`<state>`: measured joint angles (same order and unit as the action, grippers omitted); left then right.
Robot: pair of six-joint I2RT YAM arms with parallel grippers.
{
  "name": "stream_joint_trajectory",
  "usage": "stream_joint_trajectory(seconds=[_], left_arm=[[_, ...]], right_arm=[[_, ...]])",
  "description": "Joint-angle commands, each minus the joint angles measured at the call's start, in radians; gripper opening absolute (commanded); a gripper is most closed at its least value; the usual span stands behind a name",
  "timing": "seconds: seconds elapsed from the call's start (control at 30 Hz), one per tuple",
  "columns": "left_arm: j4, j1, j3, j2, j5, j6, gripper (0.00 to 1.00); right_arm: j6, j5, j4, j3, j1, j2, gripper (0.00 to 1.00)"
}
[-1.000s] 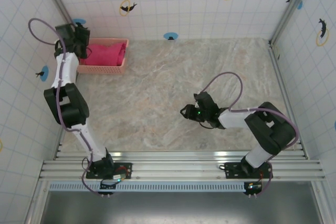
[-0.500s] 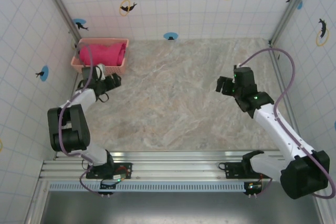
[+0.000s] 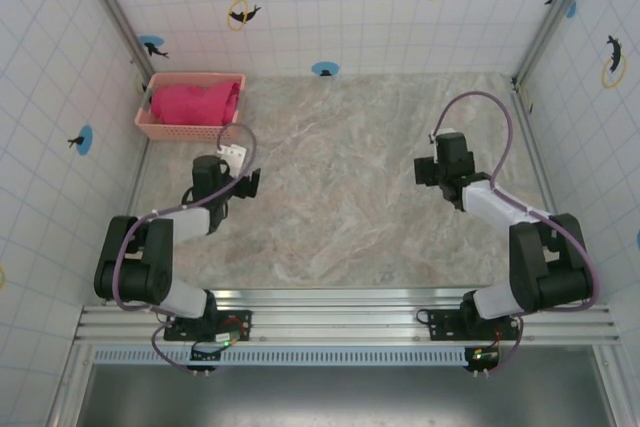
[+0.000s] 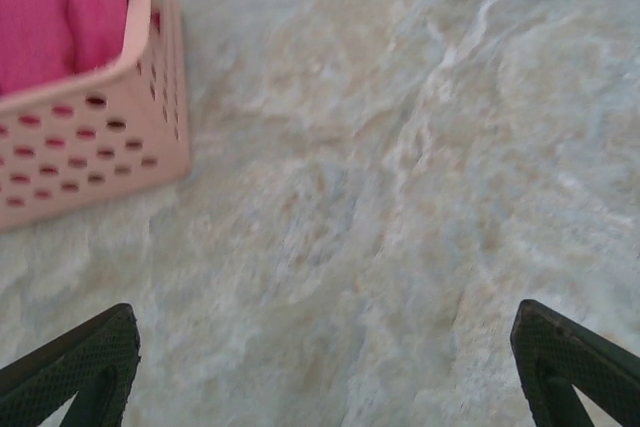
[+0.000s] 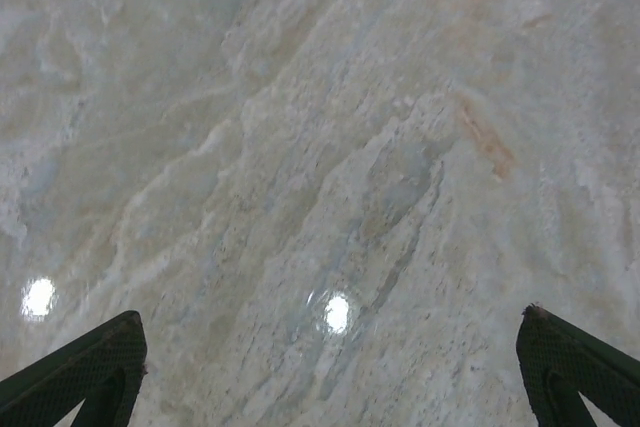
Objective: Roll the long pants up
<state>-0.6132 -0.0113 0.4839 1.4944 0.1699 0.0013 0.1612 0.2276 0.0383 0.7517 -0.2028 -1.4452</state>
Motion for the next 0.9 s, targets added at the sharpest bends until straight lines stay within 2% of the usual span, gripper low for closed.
stream_joint_trajectory(seconds=[0.0, 0.03, 0.1, 0.13, 0.23, 0.3, 0.33, 0.37, 0.4, 0.47, 0.53, 0.73, 0.87], left_arm=[[-0.277, -0.005, -0.089, 0.050, -0.068, 0.068, 0.97], [-0.164, -0.008, -0.066, 0.014, -0.079, 0.076, 0.97], [-0.249, -0.014, -0.082, 0.036, -0.086, 0.074, 0.97], [-0.194, -0.013, -0.073, 0.021, -0.088, 0.077, 0.97], [-0.192, -0.015, -0.074, 0.017, -0.089, 0.077, 0.97], [-0.198, -0.015, -0.072, 0.019, -0.089, 0.076, 0.97], [-0.189, -0.015, -0.072, 0.018, -0.089, 0.076, 0.98], [-0.200, -0.015, -0.072, 0.022, -0.089, 0.076, 0.97], [-0.189, -0.016, -0.071, 0.019, -0.089, 0.077, 0.98], [-0.192, -0.015, -0.072, 0.019, -0.089, 0.075, 0.97], [-0.194, -0.015, -0.072, 0.020, -0.089, 0.076, 0.98], [-0.193, -0.018, -0.071, 0.022, -0.091, 0.077, 0.97], [-0.192, -0.016, -0.070, 0.020, -0.090, 0.076, 0.97]], right_arm=[[-0.029, -0.033, 0.249, -0.037, 0.045, 0.006, 0.97], [-0.049, -0.022, 0.305, -0.064, 0.045, 0.017, 0.97], [-0.100, -0.004, 0.351, -0.107, 0.048, 0.050, 0.97], [-0.113, 0.007, 0.321, -0.115, 0.051, 0.068, 0.97], [-0.124, 0.031, 0.276, -0.194, 0.059, 0.110, 0.97], [-0.107, 0.042, 0.466, -0.286, 0.060, 0.085, 0.98], [-0.107, 0.035, 0.410, -0.267, 0.059, 0.099, 0.98], [-0.127, 0.014, 0.533, -0.307, 0.058, 0.092, 0.98], [-0.146, -0.014, 0.669, -0.342, 0.059, 0.067, 0.97], [-0.112, 0.011, 0.688, -0.317, 0.074, -0.025, 0.97], [-0.140, -0.059, 0.861, -0.374, 0.076, -0.088, 0.97], [-0.125, -0.030, 0.874, -0.396, 0.080, -0.073, 0.97], [-0.146, -0.075, 0.764, -0.341, 0.077, -0.070, 0.97]])
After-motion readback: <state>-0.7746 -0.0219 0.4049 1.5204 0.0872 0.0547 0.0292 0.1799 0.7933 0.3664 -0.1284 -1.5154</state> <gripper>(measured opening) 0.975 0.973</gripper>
